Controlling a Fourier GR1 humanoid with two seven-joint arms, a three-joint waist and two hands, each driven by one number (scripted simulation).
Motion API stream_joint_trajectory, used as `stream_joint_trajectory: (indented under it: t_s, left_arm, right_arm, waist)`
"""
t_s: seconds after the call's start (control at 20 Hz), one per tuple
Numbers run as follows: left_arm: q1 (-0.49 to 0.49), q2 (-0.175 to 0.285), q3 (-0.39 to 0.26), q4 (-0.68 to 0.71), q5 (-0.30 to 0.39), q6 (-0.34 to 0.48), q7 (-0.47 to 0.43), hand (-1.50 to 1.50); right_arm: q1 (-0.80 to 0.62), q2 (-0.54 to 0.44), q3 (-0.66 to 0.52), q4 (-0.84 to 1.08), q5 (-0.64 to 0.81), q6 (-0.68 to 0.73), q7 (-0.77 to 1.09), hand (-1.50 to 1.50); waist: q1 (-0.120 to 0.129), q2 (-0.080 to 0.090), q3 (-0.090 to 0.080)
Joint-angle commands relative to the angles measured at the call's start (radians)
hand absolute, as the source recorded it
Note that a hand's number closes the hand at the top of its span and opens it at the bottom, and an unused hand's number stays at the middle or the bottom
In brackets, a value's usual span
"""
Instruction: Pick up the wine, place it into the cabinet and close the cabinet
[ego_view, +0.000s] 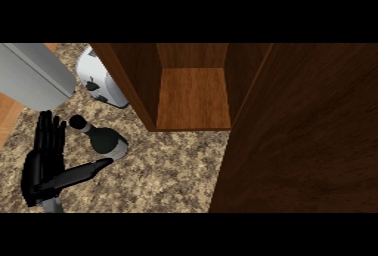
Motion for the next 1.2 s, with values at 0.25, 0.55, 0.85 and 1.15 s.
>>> stream_joint_trajectory:
  t_s: [0.25,0.55,0.85,1.15]
  left_arm:
    - [-0.065,-0.013,0.020,0.234,-0.009,0.003,-0.136,-1.50]
    - [-0.127,0.043,0.101,0.416,0.029,-0.027,-0.246,-1.50]
    - [-0.143,0.070,0.133,0.577,0.074,-0.120,-0.367,-1.50]
    - [-0.212,0.043,0.125,0.691,0.111,-0.174,-0.367,-1.50]
  right_arm:
    - [0.024,-0.055,0.038,-0.174,0.132,-0.020,0.070,-1.50]
    - [0.078,-0.093,0.049,-0.181,0.127,-0.040,0.002,-1.50]
    - [0.008,-0.089,0.042,-0.169,0.134,-0.065,0.056,-1.50]
    - [0.024,-0.119,0.044,-0.181,0.122,-0.081,0.035,-1.50]
  waist:
    - [0.002,0.003,0.000]
    - [-0.003,0.003,0.001]
    - [-0.001,0.003,-0.001]
    - [-0.005,0.003,0.000]
